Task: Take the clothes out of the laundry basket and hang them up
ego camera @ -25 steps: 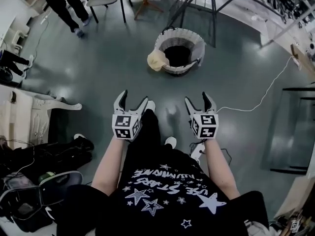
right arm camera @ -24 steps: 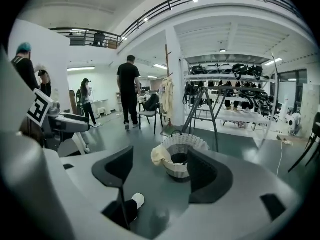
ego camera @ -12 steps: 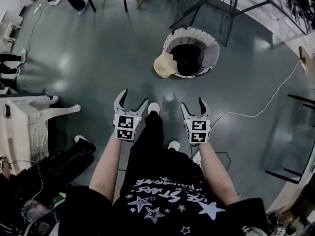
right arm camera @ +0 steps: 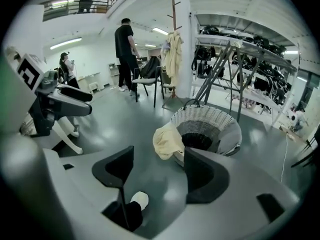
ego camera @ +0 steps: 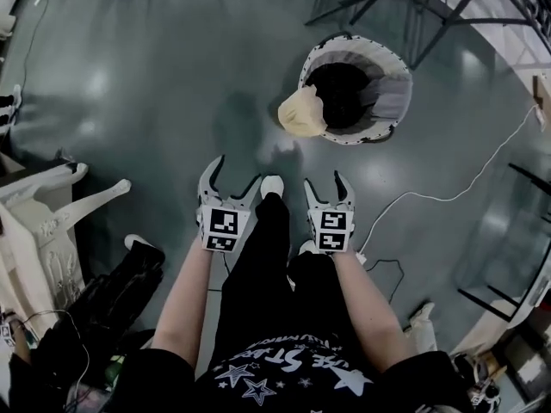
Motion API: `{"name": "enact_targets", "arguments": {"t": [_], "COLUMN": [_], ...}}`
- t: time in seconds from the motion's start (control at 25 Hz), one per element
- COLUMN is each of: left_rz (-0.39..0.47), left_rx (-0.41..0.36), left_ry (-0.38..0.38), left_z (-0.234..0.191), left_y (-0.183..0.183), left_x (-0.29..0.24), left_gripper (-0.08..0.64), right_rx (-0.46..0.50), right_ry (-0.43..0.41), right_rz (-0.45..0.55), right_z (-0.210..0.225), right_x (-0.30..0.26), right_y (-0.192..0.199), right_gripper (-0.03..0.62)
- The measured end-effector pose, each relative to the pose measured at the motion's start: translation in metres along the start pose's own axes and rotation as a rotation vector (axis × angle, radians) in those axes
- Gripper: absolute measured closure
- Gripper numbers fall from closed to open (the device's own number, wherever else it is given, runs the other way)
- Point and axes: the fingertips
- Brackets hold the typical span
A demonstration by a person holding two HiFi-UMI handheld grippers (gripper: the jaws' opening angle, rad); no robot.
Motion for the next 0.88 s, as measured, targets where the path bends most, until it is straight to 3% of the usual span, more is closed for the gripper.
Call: {"name": "enact_targets", "arguments": {"t": [0.48,0.88], "left_rz": [-0.019,-0.052], "left_rx": [-0.005,0.016], "left_ry": [-0.013,-0.034], "left_z": [-0.013,0.006], "left_y": [0.072,0.137], "left_x": [-0.088,-0.154], "left_gripper": [0.179,0.179], "right_rx": [-0.113,-0.228], "right_ry": [-0.064,-0.129], "right_rz": [-0.010,0.005], "right_z": [0.006,0.028], "right_x": [-0.131,-0.223], "right_y": [0.045,0.096], "right_gripper": [0.281,0.314]}}
Point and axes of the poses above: the fingertips, and each gripper's own axes: x backward along the fingers, z to its right, y out of its underside, and after that the axes turned 9 degrees about -x, right-handed
